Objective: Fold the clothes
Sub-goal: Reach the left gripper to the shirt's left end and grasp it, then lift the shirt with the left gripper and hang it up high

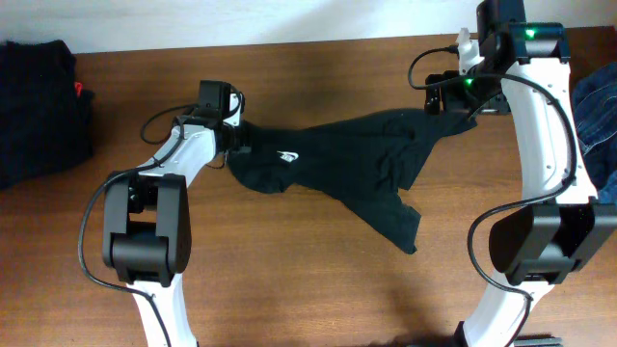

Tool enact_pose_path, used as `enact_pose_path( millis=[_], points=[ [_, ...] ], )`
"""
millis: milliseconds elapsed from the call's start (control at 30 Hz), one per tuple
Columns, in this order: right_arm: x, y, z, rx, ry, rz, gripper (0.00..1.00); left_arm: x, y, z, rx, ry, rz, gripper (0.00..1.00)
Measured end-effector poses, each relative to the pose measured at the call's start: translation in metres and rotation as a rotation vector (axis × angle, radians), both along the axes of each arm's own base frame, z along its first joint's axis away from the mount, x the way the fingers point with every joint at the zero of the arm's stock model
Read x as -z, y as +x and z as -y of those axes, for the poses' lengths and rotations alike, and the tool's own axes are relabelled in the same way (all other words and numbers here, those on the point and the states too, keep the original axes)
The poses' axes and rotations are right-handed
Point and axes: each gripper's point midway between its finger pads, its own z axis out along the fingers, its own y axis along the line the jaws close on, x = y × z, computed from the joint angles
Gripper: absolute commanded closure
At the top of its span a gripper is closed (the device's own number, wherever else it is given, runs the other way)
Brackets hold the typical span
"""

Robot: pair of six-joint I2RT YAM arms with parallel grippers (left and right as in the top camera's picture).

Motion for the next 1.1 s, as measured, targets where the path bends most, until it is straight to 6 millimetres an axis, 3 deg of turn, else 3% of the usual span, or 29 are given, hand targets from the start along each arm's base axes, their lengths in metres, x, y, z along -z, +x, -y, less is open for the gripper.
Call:
enact_pose_path(
  millis=[167,333,500,667,800,1100],
  points=[
    [0.000,0.000,0.000,0.000,0.000,0.000,0.02,-0.015,0.012,0.003,0.003,-0.011,0.028,1.00],
    [0.000,0.000,0.000,0.000,0.000,0.000,0.01,-0.055,0.038,0.007,0.004,-0.026,0.119,0.99],
    [0.000,0.000,0.000,0.000,0.000,0.000,0.01,-0.108,0.054,0.010,0.004,-0.040,0.215,0.99],
    [0.000,0.000,0.000,0.000,0.000,0.000,0.01,-0.167,0.059,0.011,0.005,-0.058,0.323,1.00],
    [0.000,0.000,0.000,0.000,0.000,0.000,0.01,-0.203,0.058,0.011,0.006,-0.069,0.401,1.00],
    [0.000,0.000,0.000,0.000,0.000,0.000,0.01,-0.302,0.073,0.014,0.076,-0.048,0.734,1.00]
  ],
)
